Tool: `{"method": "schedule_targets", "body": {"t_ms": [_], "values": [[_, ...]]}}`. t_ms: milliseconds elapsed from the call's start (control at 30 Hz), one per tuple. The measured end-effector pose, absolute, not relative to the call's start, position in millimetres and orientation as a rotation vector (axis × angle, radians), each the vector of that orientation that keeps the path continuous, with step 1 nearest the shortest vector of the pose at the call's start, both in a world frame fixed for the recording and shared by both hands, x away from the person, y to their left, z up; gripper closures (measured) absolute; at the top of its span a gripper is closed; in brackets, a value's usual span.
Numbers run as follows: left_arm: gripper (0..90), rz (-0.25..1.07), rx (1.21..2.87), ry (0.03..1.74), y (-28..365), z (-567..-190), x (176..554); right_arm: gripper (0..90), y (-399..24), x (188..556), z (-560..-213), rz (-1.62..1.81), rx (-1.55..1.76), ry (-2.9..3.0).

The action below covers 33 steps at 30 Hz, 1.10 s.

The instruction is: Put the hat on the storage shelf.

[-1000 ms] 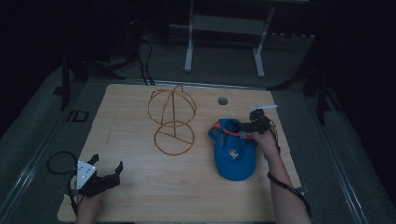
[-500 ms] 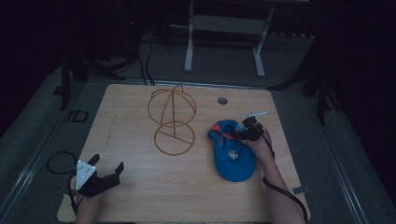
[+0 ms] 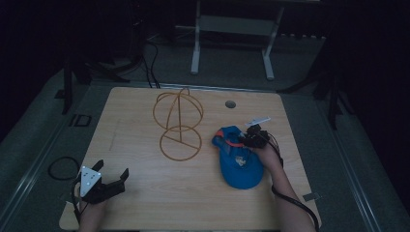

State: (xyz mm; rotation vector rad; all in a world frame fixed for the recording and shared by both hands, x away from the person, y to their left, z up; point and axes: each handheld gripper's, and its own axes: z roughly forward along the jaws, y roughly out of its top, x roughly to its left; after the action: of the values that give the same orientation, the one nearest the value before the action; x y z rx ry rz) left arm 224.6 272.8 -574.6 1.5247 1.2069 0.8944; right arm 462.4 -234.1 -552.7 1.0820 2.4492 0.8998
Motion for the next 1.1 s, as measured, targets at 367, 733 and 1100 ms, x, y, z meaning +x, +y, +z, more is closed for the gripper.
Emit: {"method": "schedule_targets", "body": {"t_ms": [367,733,1100], "values": [[4.6,0.884,1.583,1.173,264,-572,224,86.3,-232,458,-544,0.893,1.121,2.425],[4.6,0.874,1.667,1.193,247,-569,225,86.8,-248,445,-500,1.039,1.081,2.329],[4.5,0.797,1.700,1.187,235,-556,228,87.0,-251,423,-455,1.121,0.975,2.262]]}}
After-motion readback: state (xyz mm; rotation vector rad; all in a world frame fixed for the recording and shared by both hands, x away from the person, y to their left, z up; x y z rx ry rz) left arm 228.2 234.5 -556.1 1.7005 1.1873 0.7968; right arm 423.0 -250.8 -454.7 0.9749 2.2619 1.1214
